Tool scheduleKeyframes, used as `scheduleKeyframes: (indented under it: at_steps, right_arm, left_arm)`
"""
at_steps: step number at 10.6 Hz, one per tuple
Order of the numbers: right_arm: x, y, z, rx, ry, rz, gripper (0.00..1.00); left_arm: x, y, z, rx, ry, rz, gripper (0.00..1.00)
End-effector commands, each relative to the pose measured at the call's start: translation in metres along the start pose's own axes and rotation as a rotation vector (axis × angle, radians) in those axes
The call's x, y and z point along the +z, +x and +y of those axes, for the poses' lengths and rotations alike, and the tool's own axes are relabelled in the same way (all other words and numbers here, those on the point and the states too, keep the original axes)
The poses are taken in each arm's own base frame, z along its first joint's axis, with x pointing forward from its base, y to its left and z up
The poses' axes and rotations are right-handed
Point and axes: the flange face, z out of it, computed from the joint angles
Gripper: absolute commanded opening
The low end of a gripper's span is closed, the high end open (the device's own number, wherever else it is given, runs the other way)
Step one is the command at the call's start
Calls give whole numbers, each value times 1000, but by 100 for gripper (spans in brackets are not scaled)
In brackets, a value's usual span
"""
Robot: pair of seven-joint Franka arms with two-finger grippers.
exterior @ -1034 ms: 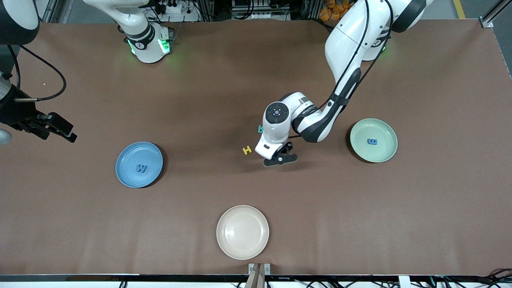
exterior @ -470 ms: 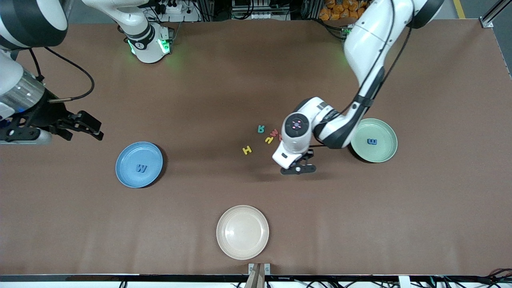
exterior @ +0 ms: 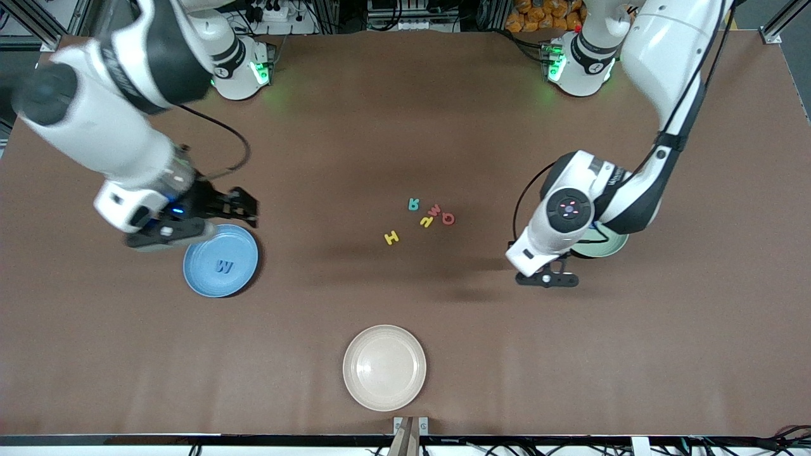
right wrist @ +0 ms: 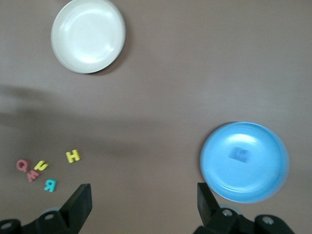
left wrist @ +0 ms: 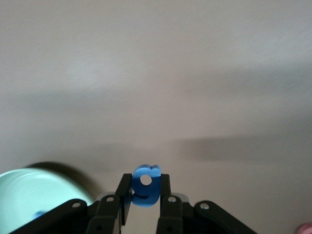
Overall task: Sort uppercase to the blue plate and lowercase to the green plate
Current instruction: 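Carry the g to the green plate while the right gripper returns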
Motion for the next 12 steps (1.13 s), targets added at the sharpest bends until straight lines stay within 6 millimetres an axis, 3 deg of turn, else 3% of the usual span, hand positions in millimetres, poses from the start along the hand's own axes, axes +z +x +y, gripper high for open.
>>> scheduleKeyframes:
  at_steps: [1, 4, 6, 7, 9, 12]
  right_arm:
    - [57, 6, -49, -50, 21, -39, 95]
    - [119, -7, -121, -59, 34, -56, 94]
    - [141, -13, -135, -72, -11, -68, 94]
    - [146, -20, -151, -96, -12, -67, 93]
    - [175, -27, -178, -80, -22, -33, 92]
    - [236, -39, -201, -39, -53, -15, 92]
  left_arm:
    - [11, -37, -12, 1, -3, -69, 0]
    - [25, -68, -32, 11, 10, -92, 0]
    - [33, -79, -58, 56, 15, -100, 0]
    - [36, -83, -73, 80, 15, -99, 0]
    - [40, -87, -108, 114, 12, -109, 0]
    - [69, -98, -148, 115, -20, -102, 0]
